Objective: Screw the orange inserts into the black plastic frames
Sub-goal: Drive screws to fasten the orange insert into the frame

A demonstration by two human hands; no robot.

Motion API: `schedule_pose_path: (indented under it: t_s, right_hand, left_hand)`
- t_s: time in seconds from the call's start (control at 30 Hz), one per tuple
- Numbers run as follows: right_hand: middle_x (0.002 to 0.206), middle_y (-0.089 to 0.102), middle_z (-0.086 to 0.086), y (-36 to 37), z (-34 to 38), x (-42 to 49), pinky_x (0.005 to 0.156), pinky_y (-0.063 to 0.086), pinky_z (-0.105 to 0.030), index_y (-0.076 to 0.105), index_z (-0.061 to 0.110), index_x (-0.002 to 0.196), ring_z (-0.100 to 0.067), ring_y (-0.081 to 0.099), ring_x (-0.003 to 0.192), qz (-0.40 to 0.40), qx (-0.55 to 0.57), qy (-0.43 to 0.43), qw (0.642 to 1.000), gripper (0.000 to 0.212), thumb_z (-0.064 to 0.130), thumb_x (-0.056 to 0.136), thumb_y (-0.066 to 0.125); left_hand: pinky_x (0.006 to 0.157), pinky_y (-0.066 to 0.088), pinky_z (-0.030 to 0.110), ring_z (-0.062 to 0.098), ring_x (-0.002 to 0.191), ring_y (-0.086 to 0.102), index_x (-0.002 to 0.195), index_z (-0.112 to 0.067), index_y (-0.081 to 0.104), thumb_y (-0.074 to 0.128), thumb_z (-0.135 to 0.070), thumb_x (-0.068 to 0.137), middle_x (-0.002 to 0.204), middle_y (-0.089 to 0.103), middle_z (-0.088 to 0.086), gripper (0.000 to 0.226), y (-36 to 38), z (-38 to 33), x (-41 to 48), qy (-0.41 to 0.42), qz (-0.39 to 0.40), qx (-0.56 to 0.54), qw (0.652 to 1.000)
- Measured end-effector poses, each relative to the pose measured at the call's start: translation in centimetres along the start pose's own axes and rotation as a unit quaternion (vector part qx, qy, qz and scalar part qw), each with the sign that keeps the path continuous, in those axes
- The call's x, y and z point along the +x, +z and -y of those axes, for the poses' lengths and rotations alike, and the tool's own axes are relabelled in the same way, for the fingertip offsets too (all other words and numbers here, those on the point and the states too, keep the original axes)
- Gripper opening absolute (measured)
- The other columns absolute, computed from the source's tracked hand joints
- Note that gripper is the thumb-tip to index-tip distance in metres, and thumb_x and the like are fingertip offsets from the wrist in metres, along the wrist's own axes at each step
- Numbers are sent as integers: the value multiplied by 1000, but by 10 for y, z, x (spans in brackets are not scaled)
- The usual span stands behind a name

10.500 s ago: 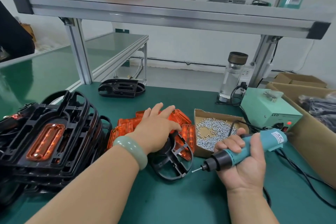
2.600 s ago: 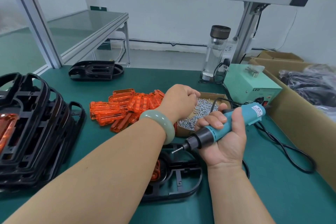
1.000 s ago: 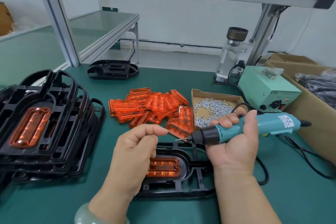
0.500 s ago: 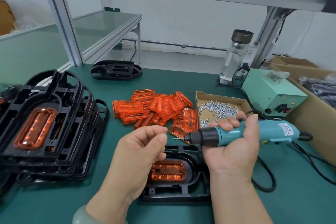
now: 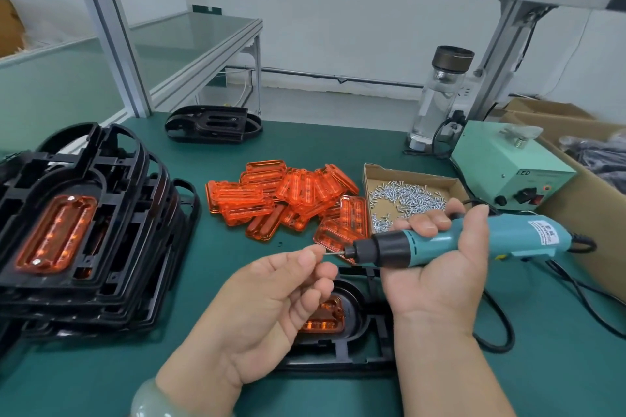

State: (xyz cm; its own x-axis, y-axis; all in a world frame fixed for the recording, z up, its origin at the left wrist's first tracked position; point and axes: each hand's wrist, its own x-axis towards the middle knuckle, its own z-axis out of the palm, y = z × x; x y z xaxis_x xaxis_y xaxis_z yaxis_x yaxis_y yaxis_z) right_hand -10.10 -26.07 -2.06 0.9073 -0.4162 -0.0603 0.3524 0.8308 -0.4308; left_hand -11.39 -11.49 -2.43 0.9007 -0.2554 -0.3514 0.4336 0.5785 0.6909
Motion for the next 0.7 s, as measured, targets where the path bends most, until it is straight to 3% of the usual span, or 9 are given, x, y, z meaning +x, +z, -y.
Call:
schedule_pose_path:
  t_s: [0.17, 0.3, 0.47, 0.6, 0.7]
  right_hand:
    - [62, 42, 12, 10, -1, 9, 58, 42, -20, 50, 26, 83, -3, 42, 48, -5, 38, -19, 999, 16, 41, 85, 58]
    - [60, 44, 13, 7, -3, 11, 54, 45, -18, 52, 26, 82, -3, 44, 47, 12, 32, -17, 999, 19, 41, 76, 63]
    - [60, 44, 12, 8, -3, 11, 54, 44, -19, 52, 26, 82, -3, 44, 47, 10, 26, -31, 999, 19, 41, 76, 63]
    - [61, 44, 13, 9, -2, 10, 55, 44, -18, 52, 26, 84, -3, 43, 47, 8, 19, -35, 999, 19, 40, 77, 63]
    - [62, 42, 12, 12, 0, 8, 56, 42, -20, 51, 26, 85, -4, 41, 48, 1, 10, -37, 999, 16, 39, 83, 59]
  left_hand:
    - [42, 49, 14, 11, 50, 60, 83, -3, 69, 64, -14, 67, 66, 65, 10, 19, 2, 1, 0, 2, -3, 5, 1000]
    - [43, 49, 14, 9, 51, 60, 67, -10, 76, 65, -16, 67, 65, 66, 8, 12, 3, 3, -1, 35, -5, 42, 998]
    - [46, 48, 14, 9, 53, 61, 68, -18, 77, 66, -21, 65, 65, 68, 7, 11, 4, 7, 0, 109, -30, 108, 988]
    - [48, 48, 16, 10, 55, 62, 72, -23, 75, 67, -16, 80, 66, 70, 6, 14, 3, 11, 2, 167, -61, 204, 963]
    - [48, 47, 15, 8, 50, 61, 65, -16, 73, 65, -16, 85, 62, 69, 5, 21, 2, 11, 2, 205, -77, 287, 932]
